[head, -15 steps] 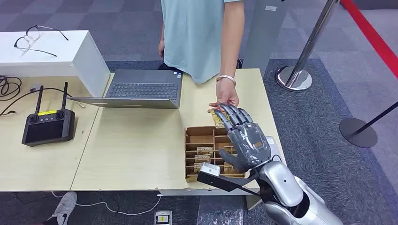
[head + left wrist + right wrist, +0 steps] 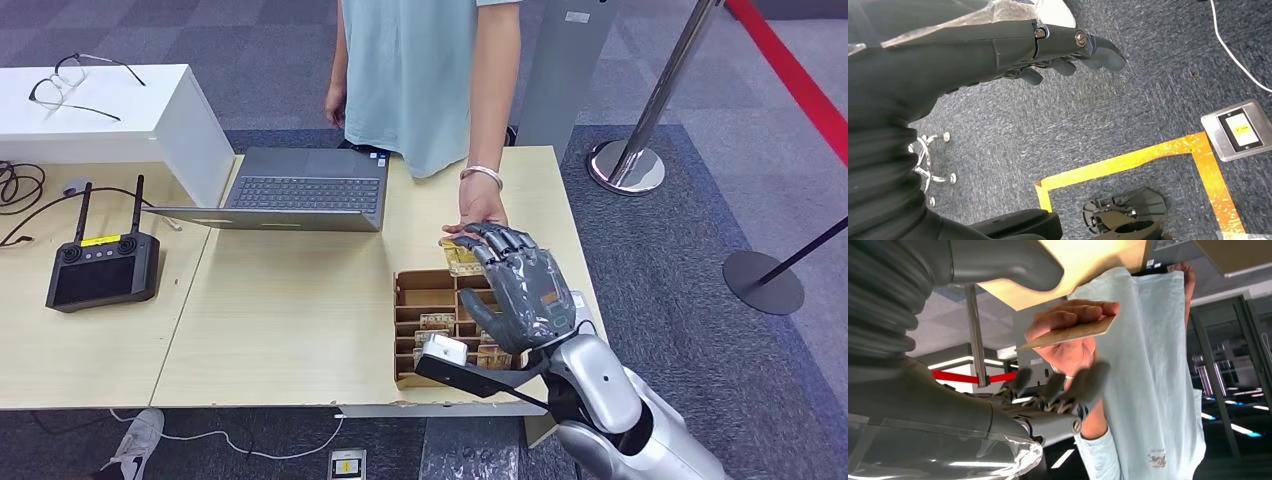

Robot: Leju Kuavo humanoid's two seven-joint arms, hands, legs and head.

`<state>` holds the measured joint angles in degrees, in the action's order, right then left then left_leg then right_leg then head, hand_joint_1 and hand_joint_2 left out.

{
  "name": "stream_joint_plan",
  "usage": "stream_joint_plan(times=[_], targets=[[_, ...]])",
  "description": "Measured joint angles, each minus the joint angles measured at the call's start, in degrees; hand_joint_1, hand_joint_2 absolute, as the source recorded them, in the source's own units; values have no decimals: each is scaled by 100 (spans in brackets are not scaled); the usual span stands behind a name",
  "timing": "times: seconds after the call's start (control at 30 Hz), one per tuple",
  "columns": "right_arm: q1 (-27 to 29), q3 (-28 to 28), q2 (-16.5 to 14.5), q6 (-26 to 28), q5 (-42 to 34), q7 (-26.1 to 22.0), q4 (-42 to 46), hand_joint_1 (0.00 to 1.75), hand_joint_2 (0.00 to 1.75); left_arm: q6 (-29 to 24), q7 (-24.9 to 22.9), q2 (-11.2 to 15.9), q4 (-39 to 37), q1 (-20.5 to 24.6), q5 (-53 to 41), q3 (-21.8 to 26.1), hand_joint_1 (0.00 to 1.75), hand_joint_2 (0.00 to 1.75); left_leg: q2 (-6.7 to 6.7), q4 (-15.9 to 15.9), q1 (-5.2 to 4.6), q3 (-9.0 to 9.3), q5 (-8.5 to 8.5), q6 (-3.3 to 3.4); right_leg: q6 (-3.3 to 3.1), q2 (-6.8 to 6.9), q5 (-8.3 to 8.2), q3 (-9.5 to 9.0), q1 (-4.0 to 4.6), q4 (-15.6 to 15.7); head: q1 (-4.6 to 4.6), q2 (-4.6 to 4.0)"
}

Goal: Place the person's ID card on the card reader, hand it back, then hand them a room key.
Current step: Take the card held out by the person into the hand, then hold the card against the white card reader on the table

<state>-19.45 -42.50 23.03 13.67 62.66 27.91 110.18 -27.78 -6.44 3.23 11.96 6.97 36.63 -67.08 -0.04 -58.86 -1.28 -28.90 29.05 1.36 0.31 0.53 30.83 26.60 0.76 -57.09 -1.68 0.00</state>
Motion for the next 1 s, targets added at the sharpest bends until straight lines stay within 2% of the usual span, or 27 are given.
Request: stream_joint_plan(times=[1.0], targets=[[83, 22, -21, 303, 82, 3, 2, 175, 175, -19, -3, 33, 0, -2, 21, 0, 0, 175, 1, 0, 0, 0, 0, 0, 0, 0, 0, 2, 0, 0, 0, 0]])
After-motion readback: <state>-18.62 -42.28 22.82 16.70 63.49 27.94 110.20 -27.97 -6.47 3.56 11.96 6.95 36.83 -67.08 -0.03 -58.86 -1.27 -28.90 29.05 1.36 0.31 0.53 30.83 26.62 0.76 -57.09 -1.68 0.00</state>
